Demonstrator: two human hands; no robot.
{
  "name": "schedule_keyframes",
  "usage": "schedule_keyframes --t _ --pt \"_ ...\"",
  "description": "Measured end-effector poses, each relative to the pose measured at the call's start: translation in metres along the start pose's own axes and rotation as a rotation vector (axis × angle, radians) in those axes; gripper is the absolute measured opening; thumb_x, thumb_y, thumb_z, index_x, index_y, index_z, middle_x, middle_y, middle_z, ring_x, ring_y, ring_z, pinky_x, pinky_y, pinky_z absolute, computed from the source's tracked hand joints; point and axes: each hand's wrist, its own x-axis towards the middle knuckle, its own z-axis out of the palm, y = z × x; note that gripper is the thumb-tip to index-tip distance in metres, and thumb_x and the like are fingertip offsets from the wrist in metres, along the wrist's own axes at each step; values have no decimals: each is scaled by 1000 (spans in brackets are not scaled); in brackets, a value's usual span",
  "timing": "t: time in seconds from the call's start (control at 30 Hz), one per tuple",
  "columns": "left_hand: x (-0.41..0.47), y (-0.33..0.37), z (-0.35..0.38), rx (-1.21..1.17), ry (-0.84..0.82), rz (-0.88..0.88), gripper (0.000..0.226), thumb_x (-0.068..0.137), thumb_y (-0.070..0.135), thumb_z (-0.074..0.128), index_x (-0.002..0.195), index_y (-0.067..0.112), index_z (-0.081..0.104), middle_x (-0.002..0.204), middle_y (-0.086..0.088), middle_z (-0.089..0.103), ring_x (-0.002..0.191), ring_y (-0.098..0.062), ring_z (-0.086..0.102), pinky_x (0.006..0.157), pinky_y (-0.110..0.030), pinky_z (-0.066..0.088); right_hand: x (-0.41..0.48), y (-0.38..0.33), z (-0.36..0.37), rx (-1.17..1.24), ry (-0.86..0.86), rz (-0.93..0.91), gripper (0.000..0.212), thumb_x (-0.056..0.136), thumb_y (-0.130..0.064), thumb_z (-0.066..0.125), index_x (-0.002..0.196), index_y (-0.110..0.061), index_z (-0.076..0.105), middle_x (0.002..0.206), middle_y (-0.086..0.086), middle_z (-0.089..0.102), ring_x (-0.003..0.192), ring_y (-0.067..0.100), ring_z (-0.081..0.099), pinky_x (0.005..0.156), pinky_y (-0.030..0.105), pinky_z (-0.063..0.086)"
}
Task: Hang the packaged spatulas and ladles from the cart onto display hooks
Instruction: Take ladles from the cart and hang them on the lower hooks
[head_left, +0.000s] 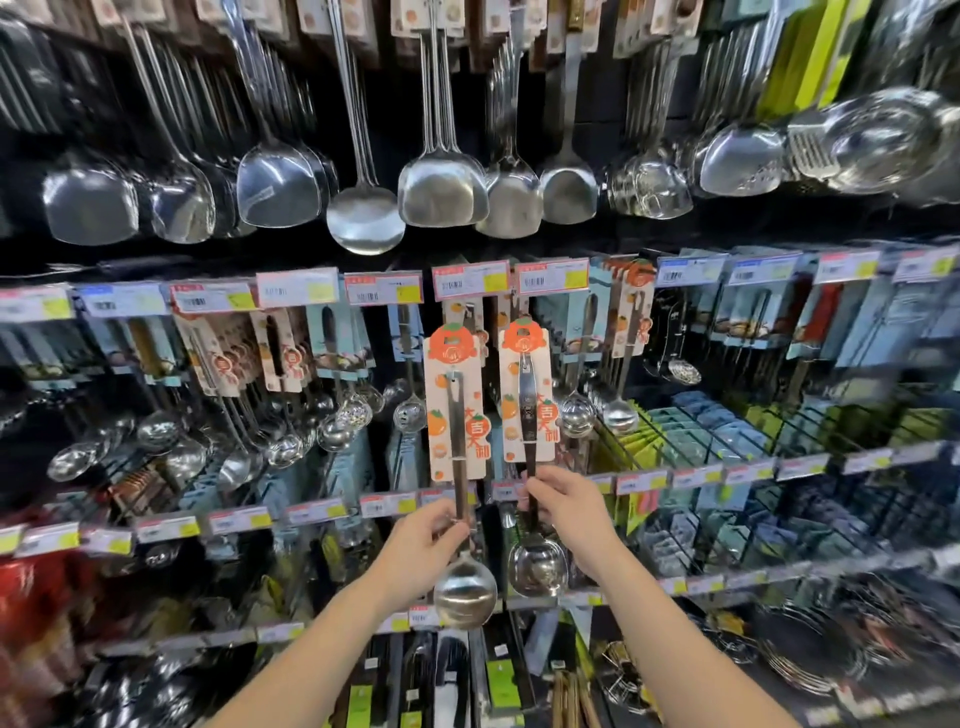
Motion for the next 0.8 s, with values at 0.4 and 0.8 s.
schedule_keyframes --t 0.4,0.8 --pt "9 1 3 39 21 -57 15 100 35 59 93 22 61 88 -10 73 87 -36 68 86 -56 56 53 -11 -18 2 -27 -22 28 100 -8 60 78 -21 71 95 18 77 83 25 70 91 51 56" --pt "26 12 18 85 52 -43 15 102 28 61 89 21 59 79 4 71 78 -9 70 78 -28 54 94 -16 -28 50 -33 -49 19 98 -12 63 97 -17 81 94 9 79 89 24 73 89 43 57"
